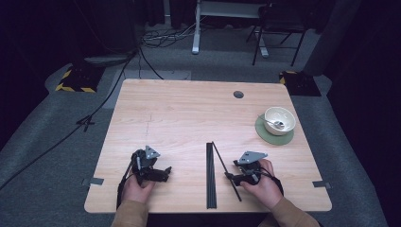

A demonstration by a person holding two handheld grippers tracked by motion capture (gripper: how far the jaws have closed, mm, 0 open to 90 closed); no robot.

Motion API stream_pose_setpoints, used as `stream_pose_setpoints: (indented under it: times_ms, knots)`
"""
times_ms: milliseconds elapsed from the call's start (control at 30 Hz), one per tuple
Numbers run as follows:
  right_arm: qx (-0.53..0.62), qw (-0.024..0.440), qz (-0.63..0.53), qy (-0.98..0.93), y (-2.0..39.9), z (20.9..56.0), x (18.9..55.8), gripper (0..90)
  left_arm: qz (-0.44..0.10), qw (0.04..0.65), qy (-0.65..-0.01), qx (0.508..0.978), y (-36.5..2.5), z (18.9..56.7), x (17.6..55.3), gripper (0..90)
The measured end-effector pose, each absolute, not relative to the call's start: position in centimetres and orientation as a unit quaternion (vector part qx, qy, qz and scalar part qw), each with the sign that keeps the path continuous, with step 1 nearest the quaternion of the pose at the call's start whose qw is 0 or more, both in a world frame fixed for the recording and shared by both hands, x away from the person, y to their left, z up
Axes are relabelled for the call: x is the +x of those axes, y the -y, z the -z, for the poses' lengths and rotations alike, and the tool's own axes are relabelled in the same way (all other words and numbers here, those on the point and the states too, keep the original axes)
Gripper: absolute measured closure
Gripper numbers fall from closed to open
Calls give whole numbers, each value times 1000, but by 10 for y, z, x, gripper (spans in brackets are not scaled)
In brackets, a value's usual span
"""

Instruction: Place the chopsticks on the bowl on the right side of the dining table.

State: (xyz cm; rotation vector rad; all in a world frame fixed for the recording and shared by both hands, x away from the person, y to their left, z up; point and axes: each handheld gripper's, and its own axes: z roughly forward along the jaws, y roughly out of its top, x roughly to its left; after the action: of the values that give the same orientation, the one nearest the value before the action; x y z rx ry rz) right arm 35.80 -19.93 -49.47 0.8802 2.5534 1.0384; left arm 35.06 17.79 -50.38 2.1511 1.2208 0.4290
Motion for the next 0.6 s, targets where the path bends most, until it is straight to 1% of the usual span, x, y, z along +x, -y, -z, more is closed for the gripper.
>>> stream_pose_setpoints:
  times_ms: [167, 400, 500, 533, 600]
  knots:
    - [322, 130, -350, -870, 216, 494, 365, 399, -163, 310, -462, 815, -178, 504, 351, 3]
    - [338, 136, -345, -865, 226, 491, 373, 413, -163, 310, -462, 815, -178, 504, 351, 3]
    - [333, 126, -354, -865, 224, 489, 373, 416, -163, 310, -462, 815, -178, 504, 351, 3]
    - [328, 123, -359, -865, 223, 489, 373, 429, -162, 311, -462, 815, -178, 504, 351, 3]
    - [316, 113, -368, -867, 217, 489, 371, 495, -162, 311, -462, 815, -178, 504, 351, 3]
